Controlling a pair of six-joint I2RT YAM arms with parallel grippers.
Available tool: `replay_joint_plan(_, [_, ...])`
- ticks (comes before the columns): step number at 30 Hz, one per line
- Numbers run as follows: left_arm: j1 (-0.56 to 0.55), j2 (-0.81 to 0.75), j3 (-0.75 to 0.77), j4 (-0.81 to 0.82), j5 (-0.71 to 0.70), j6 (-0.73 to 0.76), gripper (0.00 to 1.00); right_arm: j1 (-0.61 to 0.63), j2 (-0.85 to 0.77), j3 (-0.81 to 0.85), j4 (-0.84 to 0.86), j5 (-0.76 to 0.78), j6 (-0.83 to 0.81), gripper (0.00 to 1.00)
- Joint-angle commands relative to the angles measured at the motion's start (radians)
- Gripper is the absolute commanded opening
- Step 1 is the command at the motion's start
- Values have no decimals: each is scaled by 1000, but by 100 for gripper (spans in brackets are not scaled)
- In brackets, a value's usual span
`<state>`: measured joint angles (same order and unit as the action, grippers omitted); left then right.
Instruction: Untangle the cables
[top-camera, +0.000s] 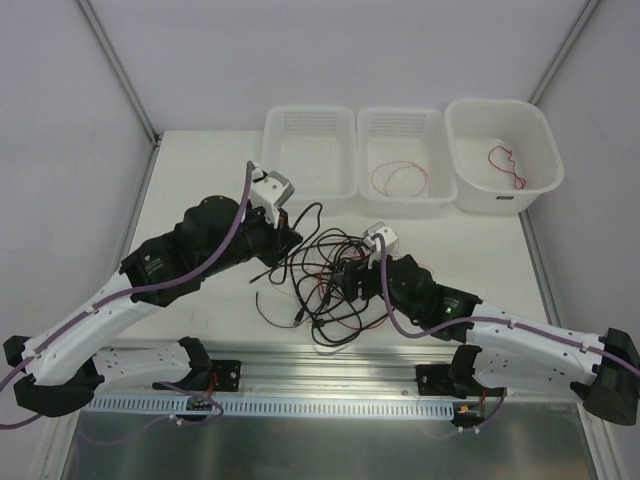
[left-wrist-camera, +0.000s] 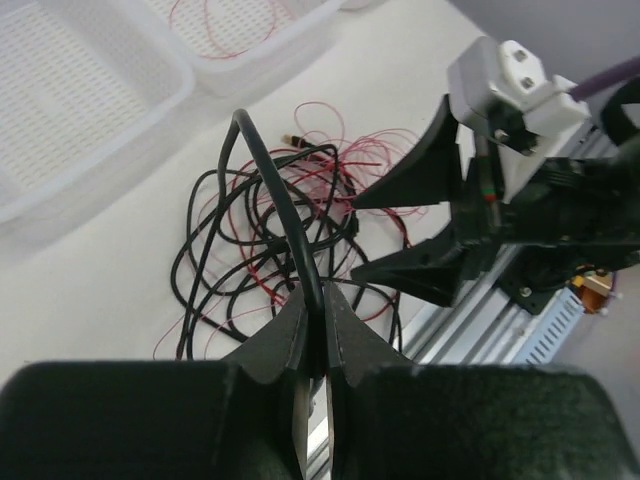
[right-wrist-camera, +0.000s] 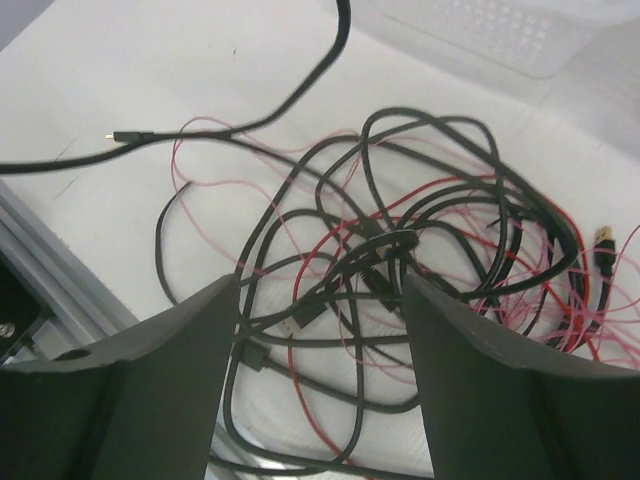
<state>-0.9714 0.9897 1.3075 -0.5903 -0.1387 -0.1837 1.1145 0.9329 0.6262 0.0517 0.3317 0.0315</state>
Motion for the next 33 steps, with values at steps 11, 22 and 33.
replay_joint_plan(11, [-3,-102,15,213,225,-57,0,-148,110,62,365,-160,-9,69])
replay_joint_plan(22, [-3,-129,-7,241,254,-86,0,-182,243,121,445,-206,28,56])
replay_joint_plan(33, [-3,-186,-96,245,145,-65,0,-183,169,155,222,-38,-77,1])
